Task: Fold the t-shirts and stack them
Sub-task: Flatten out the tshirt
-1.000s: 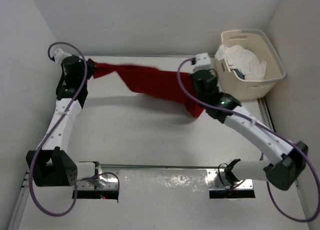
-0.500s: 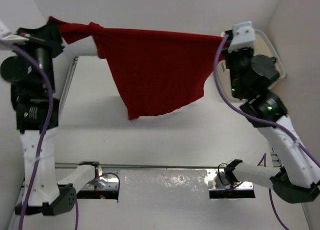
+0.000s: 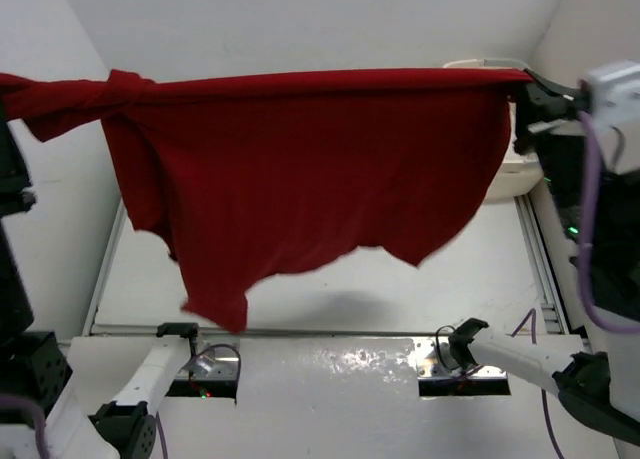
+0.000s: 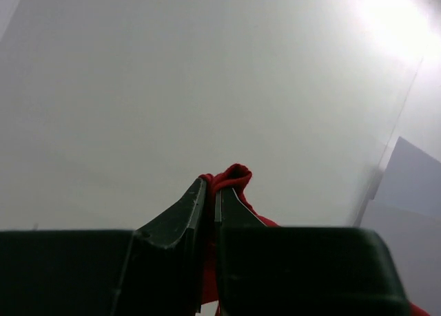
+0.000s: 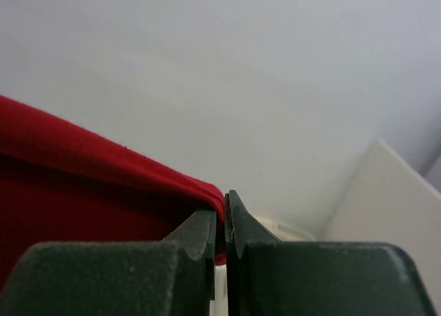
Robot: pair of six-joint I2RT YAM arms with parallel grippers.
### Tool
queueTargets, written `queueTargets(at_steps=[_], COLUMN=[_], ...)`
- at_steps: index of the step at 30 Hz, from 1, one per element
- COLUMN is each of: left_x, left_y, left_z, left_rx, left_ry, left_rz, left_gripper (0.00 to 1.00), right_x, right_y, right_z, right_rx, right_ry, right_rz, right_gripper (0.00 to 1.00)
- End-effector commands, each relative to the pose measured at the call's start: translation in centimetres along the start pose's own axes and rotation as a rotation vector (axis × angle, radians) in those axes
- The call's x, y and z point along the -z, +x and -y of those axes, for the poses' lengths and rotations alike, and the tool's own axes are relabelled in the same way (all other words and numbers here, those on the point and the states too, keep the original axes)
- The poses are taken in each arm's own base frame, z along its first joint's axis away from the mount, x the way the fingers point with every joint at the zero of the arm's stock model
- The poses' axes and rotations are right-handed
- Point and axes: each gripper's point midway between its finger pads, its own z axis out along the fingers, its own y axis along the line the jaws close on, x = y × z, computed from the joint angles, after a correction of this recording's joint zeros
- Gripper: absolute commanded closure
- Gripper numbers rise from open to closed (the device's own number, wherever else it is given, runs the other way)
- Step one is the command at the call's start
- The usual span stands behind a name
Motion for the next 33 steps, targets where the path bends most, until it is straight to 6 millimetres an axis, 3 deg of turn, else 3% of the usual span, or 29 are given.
queueTargets(at_steps=[1, 2, 4, 5, 6, 7, 8, 9, 10, 11, 12, 13, 14, 15, 16, 17, 19, 20, 21, 22, 24, 28, 33], left_x=[-4.3, -5.0, -6.1, -6.2, -5.8, -5.5, -5.0, -3.2, -2.7, -1.6, -0.9, 1.7, 2.6, 0.8, 4.0, 3.5, 2.4, 3.8, 2.3, 2.5, 3.6, 6.5, 12.0], left_y=[6.7, 8.8, 15.7, 18.1, 22.9, 25.2, 27.6, 31.4, 35.1, 37.8, 40.2, 45.5, 47.2, 47.5, 50.7, 51.1, 51.3, 51.6, 50.1, 49.8, 49.0, 49.8, 54.1], left_z=[-8.4, -9.7, -14.0, -15.6, -19.0, -20.5, -22.1, -24.9, -27.5, -29.1, -30.7, -33.7, -35.1, -35.2, -37.3, -37.3, -36.0, -36.0, -34.7, -34.1, -33.2, -32.4, -30.6], left_rx=[-0.064, -0.065, -0.072, -0.080, -0.089, -0.096, -0.105, -0.121, -0.131, -0.146, -0.162, -0.180, -0.206, -0.216, -0.244, -0.251, -0.246, -0.246, -0.234, -0.224, -0.199, -0.145, -0.127], left_ry=[-0.275, -0.302, -0.376, -0.401, -0.461, -0.482, -0.501, -0.555, -0.593, -0.615, -0.645, -0.700, -0.740, -0.752, -0.812, -0.808, -0.745, -0.747, -0.702, -0.689, -0.679, -0.671, -0.650], left_rz=[-0.057, -0.093, -0.216, -0.253, -0.328, -0.362, -0.392, -0.459, -0.505, -0.568, -0.623, -0.776, -0.842, -0.853, -1.011, -1.029, -1.021, -1.037, -0.968, -0.957, -0.950, -1.010, -1.165], left_gripper=[1.00, 1.00, 1.00, 1.00, 1.00, 1.00, 1.00, 1.00, 0.91, 0.77, 0.22, 0.01, 0.00, 0.00, 0.00, 0.00, 0.00, 0.00, 0.00, 0.00, 0.00, 0.00, 0.00], right_x=[-1.6, -1.9, -2.6, -3.2, -3.4, -3.5, -3.5, -3.6, -4.0, -3.7, -3.7, -3.7, -4.3, -3.9, -5.7, -4.8, -5.1, -5.0, -5.2, -4.5, -3.7, 0.7, 5.9], right_y=[9.5, 12.2, 15.6, 19.3, 23.2, 23.6, 27.9, 30.5, 33.5, 38.4, 41.2, 43.5, 44.9, 48.4, 47.8, 48.7, 48.7, 48.4, 47.1, 47.3, 46.3, 47.8, 50.0], right_z=[2.9, 2.3, 1.1, -0.5, -1.5, -1.2, -2.7, -3.9, -4.8, -6.6, -6.8, -7.5, -7.5, -8.0, -8.0, -8.2, -9.1, -9.9, -10.4, -12.5, -14.4, -18.1, -22.7], right_rx=[0.174, 0.216, 0.271, 0.313, 0.322, 0.284, 0.292, 0.226, 0.192, 0.200, 0.196, 0.204, 0.216, 0.241, 0.227, 0.243, 0.186, 0.131, 0.074, 0.011, -0.073, -0.129, -0.325], right_ry=[0.345, 0.383, 0.406, 0.388, 0.381, 0.397, 0.356, 0.333, 0.271, 0.217, 0.198, 0.176, 0.177, 0.154, 0.157, 0.136, 0.109, 0.086, 0.062, -0.033, -0.075, -0.163, -0.227], right_rz=[-0.356, -0.423, -0.499, -0.562, -0.633, -0.628, -0.705, -0.730, -0.762, -0.852, -0.891, -0.931, -0.965, -1.056, -1.052, -1.116, -1.091, -1.072, -1.032, -1.033, -1.029, -1.111, -1.206], right_gripper=[1.00, 1.00, 1.00, 0.99, 0.99, 1.00, 0.99, 0.98, 0.97, 0.93, 0.62, 0.46, 0.39, 0.26, 0.07, 0.04, 0.01, 0.01, 0.01, 0.01, 0.01, 0.01, 0.01])
